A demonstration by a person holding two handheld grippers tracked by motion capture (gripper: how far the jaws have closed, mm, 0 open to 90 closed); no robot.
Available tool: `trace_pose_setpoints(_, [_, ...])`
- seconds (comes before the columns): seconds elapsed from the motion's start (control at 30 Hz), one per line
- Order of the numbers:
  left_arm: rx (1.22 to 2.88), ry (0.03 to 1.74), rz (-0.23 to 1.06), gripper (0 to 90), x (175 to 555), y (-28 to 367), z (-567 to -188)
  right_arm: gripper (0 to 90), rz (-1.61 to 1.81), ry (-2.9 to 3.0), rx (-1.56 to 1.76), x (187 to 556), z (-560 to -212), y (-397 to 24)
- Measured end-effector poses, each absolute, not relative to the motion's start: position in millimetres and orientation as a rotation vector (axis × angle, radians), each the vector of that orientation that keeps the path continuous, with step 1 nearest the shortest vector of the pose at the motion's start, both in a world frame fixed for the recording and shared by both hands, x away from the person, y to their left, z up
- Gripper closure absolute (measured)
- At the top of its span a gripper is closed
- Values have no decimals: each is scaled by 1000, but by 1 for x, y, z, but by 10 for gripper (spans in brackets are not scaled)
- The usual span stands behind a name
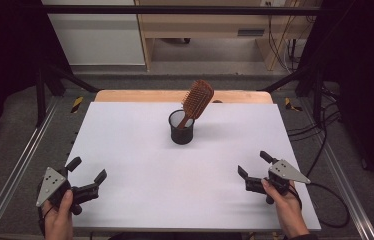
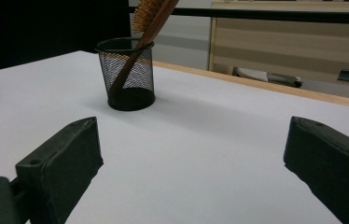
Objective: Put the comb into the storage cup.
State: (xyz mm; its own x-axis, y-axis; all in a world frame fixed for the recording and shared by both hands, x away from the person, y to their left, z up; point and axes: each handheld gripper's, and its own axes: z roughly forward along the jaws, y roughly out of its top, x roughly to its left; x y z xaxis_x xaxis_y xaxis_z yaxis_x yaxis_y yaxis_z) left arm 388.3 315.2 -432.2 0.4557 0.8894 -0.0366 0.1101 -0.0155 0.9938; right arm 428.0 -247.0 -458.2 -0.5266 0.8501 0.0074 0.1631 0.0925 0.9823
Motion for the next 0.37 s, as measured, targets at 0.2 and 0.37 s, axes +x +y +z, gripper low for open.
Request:
trace_pose_setpoints(0.2, [1469, 918, 782, 24, 389, 312, -432, 40, 1506, 1765, 972, 431, -458, -242])
trace_pose_setpoints(0.37, [1473, 914, 778, 24, 390, 310, -433, 38, 1511, 1779, 951, 433, -458, -238])
